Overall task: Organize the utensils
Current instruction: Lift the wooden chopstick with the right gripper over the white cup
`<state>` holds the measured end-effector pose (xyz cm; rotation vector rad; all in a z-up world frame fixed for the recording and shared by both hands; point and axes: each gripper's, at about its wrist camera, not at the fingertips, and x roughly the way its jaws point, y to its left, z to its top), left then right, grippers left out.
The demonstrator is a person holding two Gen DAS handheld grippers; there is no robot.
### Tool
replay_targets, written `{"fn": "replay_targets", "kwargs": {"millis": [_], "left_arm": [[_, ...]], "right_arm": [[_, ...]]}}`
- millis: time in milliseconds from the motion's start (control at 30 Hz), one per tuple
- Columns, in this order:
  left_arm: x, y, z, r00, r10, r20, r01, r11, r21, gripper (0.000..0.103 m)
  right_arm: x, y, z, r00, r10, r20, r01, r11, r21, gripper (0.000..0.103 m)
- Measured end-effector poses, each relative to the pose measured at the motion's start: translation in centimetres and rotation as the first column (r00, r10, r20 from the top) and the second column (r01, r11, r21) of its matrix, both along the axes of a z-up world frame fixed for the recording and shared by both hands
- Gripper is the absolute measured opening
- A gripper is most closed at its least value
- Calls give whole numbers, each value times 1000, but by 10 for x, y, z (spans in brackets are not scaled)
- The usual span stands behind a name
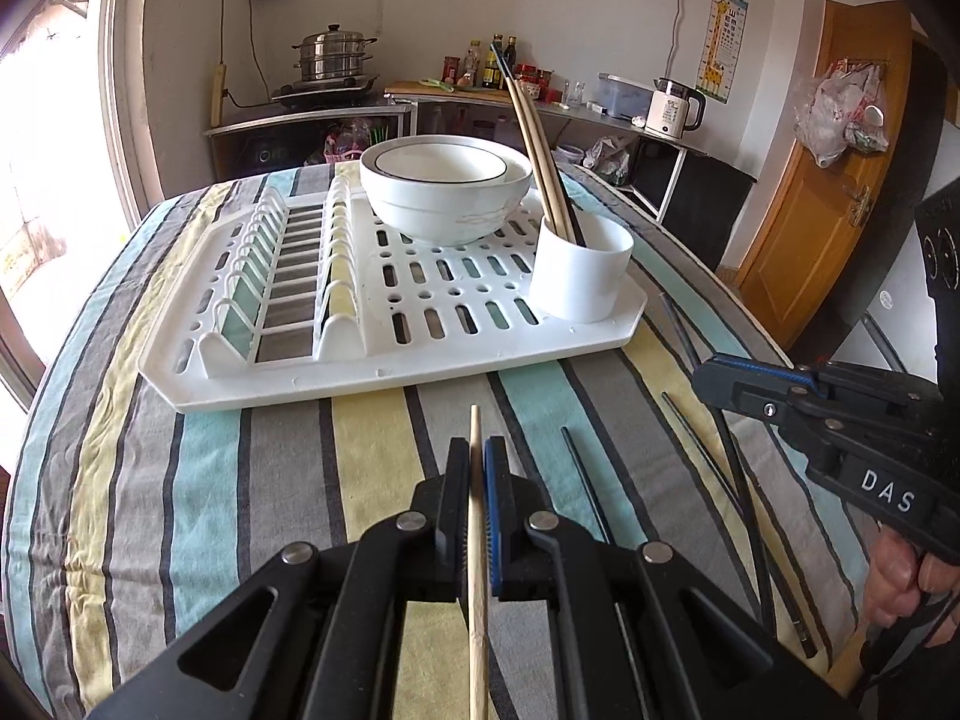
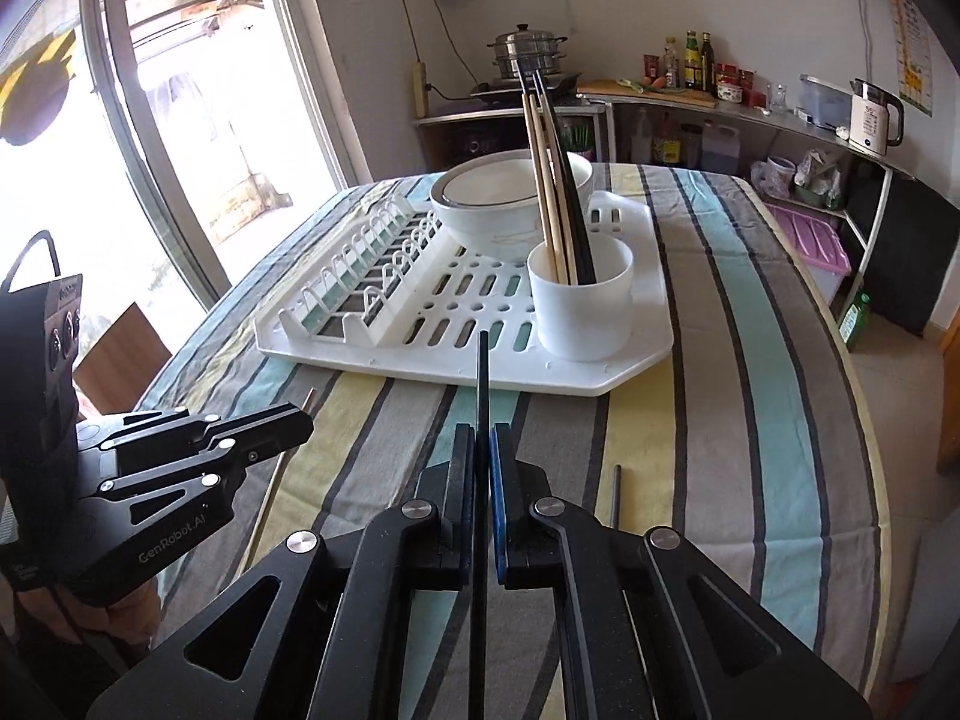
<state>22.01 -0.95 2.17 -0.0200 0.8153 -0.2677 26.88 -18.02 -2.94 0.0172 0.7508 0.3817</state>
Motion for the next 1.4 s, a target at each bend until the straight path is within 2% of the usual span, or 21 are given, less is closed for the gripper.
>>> {"fn": "replay_targets", "kwargs": {"millis": [233,433,800,1167,1400], "left_arm": [[-11,4,37,997,2,79,0,1000,-29,5],[-33,11,67,988,6,155,4,998,-64,5],[-67,13,78,980,-7,197,24,996,-82,5],[-52,1,95,977,-22,212,36,997,-64,5],[-12,-15,119,973,-56,223,75,994,-75,5]], "right_arm": [[-19,-17,33,994,-23,102,17,998,61,5],[-40,-28,49,985,-33,169,18,996,89,5],[-69,-38,52,976,-34,213,12,994,107,4],[-66,-45,79,956,-48,290,16,994,112,4],[-38,-52,108,933,-81,350,39,992,124,4]]}}
